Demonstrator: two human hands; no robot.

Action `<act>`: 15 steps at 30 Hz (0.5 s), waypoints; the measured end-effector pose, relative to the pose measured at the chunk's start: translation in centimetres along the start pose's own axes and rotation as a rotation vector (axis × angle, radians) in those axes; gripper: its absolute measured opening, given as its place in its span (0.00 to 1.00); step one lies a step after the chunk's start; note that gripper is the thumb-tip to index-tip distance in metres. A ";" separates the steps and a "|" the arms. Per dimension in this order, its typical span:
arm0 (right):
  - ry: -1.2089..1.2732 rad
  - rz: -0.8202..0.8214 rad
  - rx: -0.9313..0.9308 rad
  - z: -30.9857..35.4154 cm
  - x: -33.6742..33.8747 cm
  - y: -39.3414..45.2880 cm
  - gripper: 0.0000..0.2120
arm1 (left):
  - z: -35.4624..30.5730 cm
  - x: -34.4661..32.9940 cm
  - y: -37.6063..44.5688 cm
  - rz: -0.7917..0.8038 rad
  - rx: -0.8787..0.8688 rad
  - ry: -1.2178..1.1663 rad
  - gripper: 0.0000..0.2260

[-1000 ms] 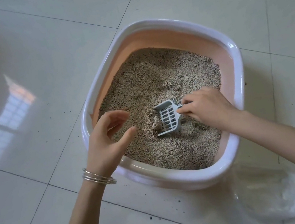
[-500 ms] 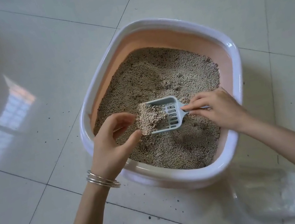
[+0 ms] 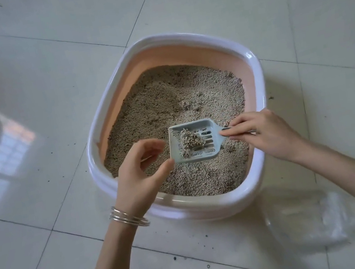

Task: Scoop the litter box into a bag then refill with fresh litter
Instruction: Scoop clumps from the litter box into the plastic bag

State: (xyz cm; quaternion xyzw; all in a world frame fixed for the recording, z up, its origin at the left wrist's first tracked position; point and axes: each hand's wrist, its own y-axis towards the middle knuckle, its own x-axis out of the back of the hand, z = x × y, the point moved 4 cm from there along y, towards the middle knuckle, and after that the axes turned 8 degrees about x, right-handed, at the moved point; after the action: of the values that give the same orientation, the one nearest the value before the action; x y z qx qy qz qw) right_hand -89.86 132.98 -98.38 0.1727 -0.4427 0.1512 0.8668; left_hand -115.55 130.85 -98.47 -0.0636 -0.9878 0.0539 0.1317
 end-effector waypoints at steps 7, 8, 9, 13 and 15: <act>-0.095 -0.040 0.027 1.1 0.8 -0.7 0.10 | -0.2 -0.5 -0.1 0.004 -0.008 -0.011 0.13; -0.102 -0.038 0.033 1.2 0.9 -0.8 0.10 | -0.2 -0.5 -0.1 0.007 -0.006 -0.014 0.13; -0.108 -0.038 0.041 1.2 0.9 -0.9 0.10 | -0.2 -0.6 -0.1 0.011 -0.003 -0.018 0.13; -0.121 -0.060 0.082 1.7 1.0 -1.3 0.09 | -0.3 -0.7 -0.2 0.014 0.006 -0.037 0.14; -0.128 -0.081 0.091 1.9 1.1 -1.5 0.09 | -0.3 -0.7 -0.2 0.013 0.010 -0.041 0.14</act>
State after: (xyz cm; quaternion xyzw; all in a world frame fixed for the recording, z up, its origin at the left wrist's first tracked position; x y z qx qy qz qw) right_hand -89.98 130.95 -96.69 0.2391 -0.4826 0.1246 0.8333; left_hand -114.87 130.56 -98.34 -0.0682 -0.9896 0.0609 0.1111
